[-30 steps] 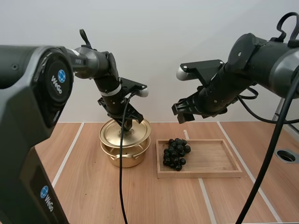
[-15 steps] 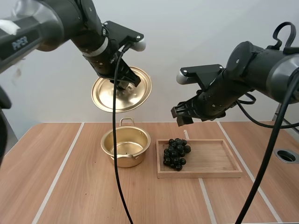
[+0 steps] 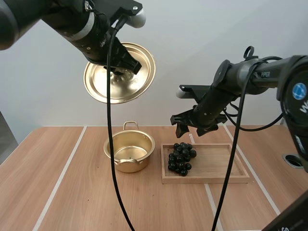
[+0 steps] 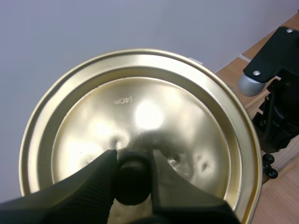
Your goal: Open the pot, put the grape inside, and close it
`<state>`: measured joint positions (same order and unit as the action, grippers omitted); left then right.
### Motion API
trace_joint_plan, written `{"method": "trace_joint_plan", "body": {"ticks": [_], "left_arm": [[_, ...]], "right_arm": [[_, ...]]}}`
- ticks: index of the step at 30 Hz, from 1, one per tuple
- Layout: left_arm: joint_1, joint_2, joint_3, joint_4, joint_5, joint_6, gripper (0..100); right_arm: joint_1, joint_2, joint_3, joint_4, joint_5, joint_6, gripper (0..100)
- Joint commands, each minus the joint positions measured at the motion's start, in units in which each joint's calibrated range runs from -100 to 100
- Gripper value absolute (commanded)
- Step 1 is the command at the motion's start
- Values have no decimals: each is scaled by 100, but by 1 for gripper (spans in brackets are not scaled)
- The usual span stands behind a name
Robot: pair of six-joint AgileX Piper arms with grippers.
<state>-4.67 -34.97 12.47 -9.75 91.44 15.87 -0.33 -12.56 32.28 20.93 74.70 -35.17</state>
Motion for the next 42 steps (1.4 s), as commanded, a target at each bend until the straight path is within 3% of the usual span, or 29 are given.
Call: {"method": "trace_joint_plan", "body": {"ticks": [1,25,34,40,42], "left_arm": [[-16,-156,-70,-79,96,-79,0],[-16,-203,-70,-372,314,-88,0],[-16,-203,-70,-372,314,-88,0],[-16,-203,-70,-369,330,-88,0],[-16,-203,-70,-369,330,-88,0]], "right_arm": [[-16,300,-258,127,259,12,100],[2,1713,-399,155,180,-100,100],[320,2089,-538,115,-87,-167,100],[413,2164,-617,107,-265,-144,88],[413,2164,-617,107,-281,-138,76]]}}
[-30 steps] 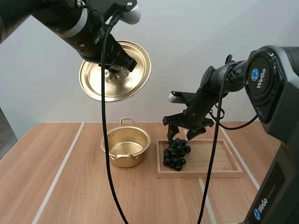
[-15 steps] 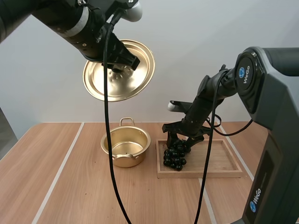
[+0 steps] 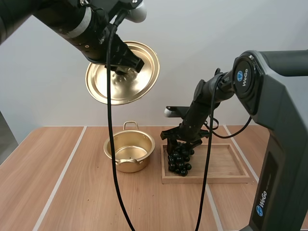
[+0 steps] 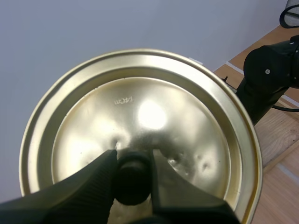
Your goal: Open the pot, put the grape inside, and close it
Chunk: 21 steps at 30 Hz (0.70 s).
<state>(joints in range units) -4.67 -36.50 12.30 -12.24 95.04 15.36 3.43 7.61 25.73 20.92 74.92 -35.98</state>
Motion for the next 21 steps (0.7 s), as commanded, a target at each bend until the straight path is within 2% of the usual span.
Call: {"method": "trace_joint_plan", "body": {"ticks": [1,2,6,21], "left_arm": [[-16,-50,-53,-119,-30,-36,0],[-16,-50,-53,-119,-30,-36,0],[-16,-50,-53,-119,5,-36,0],[-16,-50,-53,-119,22,-36,0]], "right_arm": [[38,147,37,109,-303,-57,66],[38,147,37,109,-303,-57,56],[38,147,37,129,-303,-70,0],[38,13,-192,110,-156,-92,0]]}}
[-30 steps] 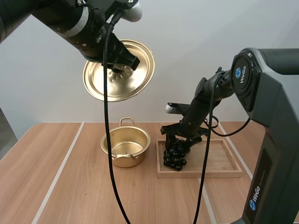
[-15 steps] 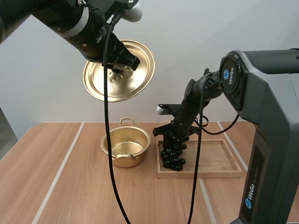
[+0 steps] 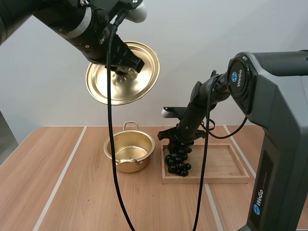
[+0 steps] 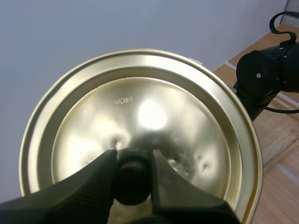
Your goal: Open the pot, put the grape inside, and close it
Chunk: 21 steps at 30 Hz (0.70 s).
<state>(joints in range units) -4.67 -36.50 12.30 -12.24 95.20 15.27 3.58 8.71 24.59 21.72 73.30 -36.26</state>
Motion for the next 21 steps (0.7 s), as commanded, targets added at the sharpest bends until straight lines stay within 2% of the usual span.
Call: {"method": "trace_joint_plan", "body": {"ticks": [1,13,21], "left_arm": [[-16,-50,-53,-119,5,-27,0],[-16,-50,-336,-119,-198,-27,0],[-16,-221,-749,-119,-240,-27,0]], "right_arm": [[22,-144,-112,30,6,-65,0],[22,-755,-491,15,344,-65,0],[22,-1290,-491,-491,386,-54,0]]}}
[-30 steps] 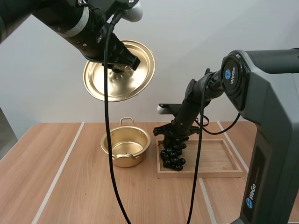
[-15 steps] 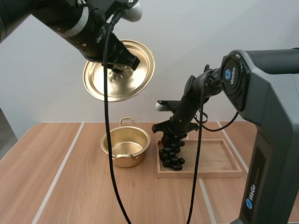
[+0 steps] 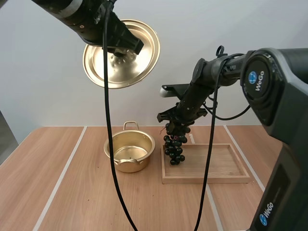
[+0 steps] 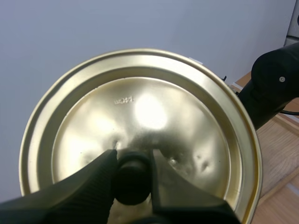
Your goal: Open the pot, put the grape inside, and close it
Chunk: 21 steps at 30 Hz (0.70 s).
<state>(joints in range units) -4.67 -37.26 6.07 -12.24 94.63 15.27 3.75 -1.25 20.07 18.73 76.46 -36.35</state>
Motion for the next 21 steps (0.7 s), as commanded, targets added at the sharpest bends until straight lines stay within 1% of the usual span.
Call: {"method": "trace_joint_plan", "body": {"ticks": [1,6,11,16,21], "left_arm": [[-16,-157,-138,-119,-221,-27,0],[-16,-351,-137,-119,-411,-27,0],[-16,-634,-137,-119,-775,-27,0],[-16,-991,-137,-119,-1280,-27,0],[-16,-1325,-137,-119,-1618,-27,0]], "right_arm": [[5,-408,-39,-193,46,-44,0],[5,-829,-151,-202,12,-44,0],[5,-1111,-698,-109,222,-12,0],[5,-1108,-1337,369,725,-82,0],[53,-1067,-1535,942,948,-313,0]]}}
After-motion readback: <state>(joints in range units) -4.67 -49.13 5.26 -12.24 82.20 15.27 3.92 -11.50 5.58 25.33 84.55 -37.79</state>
